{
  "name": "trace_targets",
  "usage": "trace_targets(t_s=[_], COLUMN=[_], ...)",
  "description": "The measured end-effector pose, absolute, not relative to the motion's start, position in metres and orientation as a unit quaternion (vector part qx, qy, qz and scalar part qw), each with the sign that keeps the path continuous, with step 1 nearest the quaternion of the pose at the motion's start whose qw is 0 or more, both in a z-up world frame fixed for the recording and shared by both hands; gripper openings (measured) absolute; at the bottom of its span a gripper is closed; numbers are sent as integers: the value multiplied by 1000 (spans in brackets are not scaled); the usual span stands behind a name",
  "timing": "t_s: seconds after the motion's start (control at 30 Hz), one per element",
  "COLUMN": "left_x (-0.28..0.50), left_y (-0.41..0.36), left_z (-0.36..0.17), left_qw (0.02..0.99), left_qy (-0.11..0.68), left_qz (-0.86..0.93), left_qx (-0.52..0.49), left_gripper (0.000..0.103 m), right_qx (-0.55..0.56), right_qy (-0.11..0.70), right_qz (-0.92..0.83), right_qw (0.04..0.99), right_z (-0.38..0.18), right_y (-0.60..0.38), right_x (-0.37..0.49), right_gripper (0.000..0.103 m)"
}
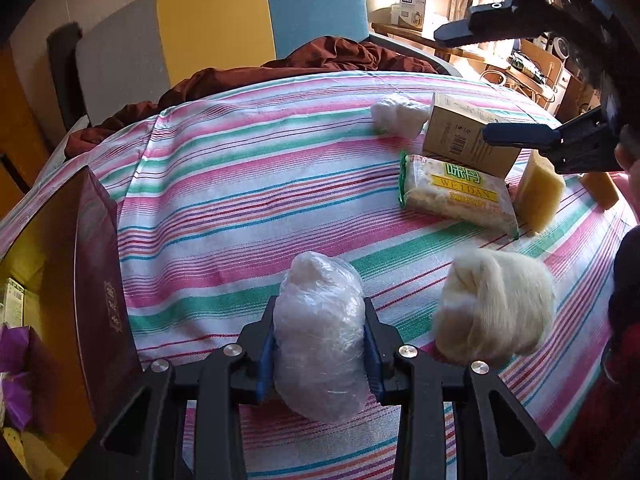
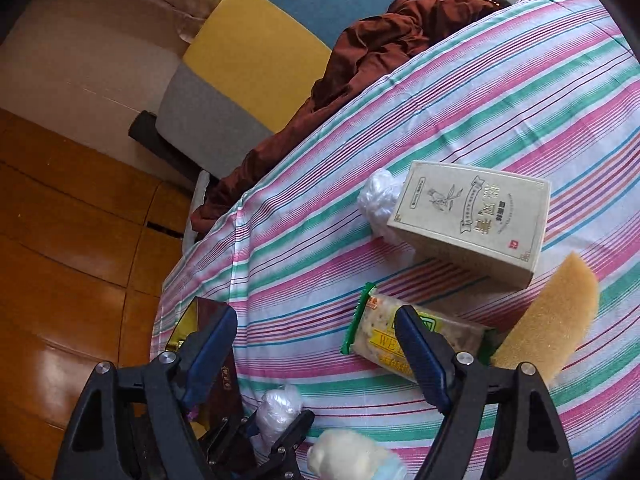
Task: Organize objects
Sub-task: 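Lift the white bundle with the left tool while the right tool grasps the knitted slipper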
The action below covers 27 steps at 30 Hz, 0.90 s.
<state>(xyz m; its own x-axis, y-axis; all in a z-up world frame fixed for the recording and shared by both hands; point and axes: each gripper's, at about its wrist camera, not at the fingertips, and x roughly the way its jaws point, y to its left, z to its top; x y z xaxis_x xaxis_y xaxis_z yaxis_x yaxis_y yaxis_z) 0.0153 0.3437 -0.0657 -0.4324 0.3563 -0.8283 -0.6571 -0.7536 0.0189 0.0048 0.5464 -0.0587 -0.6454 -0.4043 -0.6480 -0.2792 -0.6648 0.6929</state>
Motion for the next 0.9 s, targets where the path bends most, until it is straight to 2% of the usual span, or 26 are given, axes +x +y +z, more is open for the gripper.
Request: trace_targets(t_s=[0.37, 0.57, 0.9], left_x=[20, 18, 13], left_y=[339, 337, 333], left_z=[-68, -68, -70], left_qw=[309, 317, 329], left_qy=[169, 166, 149], left_qz=[837, 835, 832], left_qx=[-418, -419, -421], left_gripper=[37, 37, 38], right_qx=[436, 467, 594], right_qy=[-386, -358, -111], right_qz=[-813, -806, -788], right_qw=[23, 59, 121], right_z=[-62, -59, -43], right_y=[546, 528, 485], right_x=[-1, -6, 23], right_gripper=[83, 80, 79])
